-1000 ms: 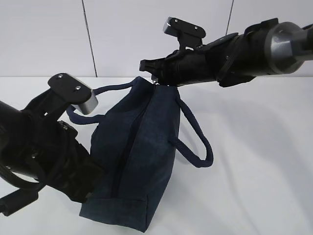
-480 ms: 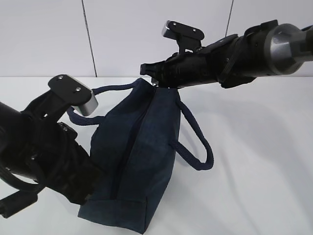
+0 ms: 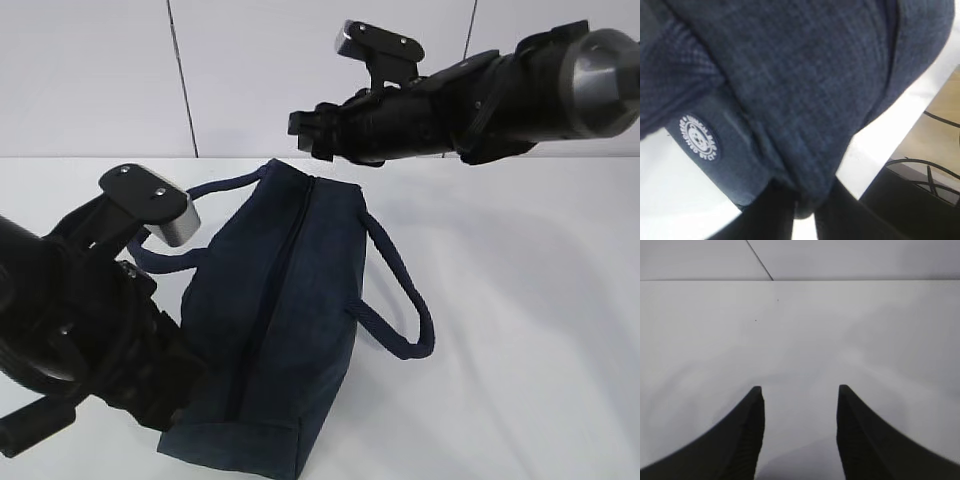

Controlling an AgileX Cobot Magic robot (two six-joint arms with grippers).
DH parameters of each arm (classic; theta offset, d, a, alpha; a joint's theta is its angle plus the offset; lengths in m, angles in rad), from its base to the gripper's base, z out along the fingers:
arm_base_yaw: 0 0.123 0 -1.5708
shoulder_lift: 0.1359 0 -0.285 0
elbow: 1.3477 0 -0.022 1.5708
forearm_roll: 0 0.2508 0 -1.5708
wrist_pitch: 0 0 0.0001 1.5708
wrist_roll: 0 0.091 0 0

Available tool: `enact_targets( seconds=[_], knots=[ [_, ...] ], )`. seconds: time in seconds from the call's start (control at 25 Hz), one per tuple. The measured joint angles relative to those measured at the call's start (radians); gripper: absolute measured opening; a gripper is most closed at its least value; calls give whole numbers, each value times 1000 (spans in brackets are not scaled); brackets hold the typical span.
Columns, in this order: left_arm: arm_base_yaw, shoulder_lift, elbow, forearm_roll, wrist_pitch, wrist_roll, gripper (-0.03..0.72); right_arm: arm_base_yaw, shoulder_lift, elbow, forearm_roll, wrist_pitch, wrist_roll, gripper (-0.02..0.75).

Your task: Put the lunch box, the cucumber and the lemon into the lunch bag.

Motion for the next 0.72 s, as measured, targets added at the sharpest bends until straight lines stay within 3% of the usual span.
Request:
enact_targets(
  seconds=[0.36,0.72],
  knots=[
    [-2,-39,0,-19,47,0,322,0,-116,0,-5,-82,-39,361],
    [-2,-140,1,-20,153,-72,348,0,-205,0,-9,-217,-197,361]
  ],
)
